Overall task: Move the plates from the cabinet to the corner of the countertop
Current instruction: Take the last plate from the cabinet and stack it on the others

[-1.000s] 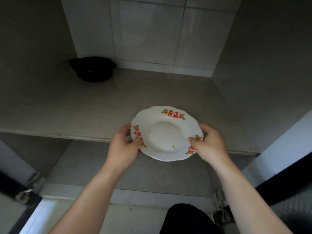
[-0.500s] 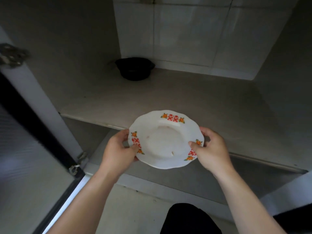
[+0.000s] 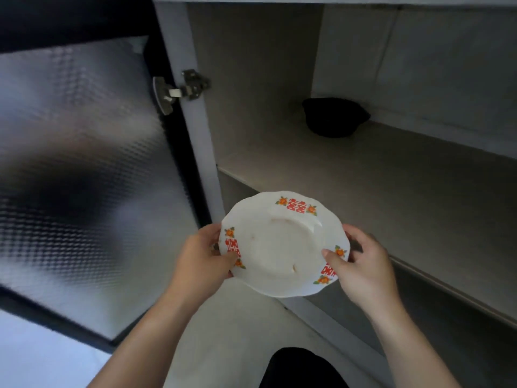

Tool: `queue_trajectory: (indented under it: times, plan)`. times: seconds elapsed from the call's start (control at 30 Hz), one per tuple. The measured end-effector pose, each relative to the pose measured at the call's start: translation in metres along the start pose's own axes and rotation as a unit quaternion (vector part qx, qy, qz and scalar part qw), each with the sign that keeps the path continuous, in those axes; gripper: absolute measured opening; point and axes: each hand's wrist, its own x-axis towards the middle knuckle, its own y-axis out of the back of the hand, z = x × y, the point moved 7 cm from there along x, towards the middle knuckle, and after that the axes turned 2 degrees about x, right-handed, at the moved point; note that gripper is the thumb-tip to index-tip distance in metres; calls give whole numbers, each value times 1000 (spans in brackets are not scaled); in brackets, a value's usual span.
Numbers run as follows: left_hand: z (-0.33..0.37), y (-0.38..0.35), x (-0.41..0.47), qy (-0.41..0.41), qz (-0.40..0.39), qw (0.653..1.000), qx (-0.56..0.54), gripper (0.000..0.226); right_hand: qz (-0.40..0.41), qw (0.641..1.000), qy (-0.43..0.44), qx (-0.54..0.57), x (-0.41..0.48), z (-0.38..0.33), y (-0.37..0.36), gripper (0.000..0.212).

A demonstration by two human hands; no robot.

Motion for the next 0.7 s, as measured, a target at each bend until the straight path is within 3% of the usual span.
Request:
queue_trajectory:
  times: [0.47,0.7]
  plan:
    - [-26,104,-76,99,137,985,-42,41,-177,984,21,31,-35,-31,-88,56]
    - [-36,174,-156,124,275,950,-75,46,-313,948,50,29,-85,-48,-154,54]
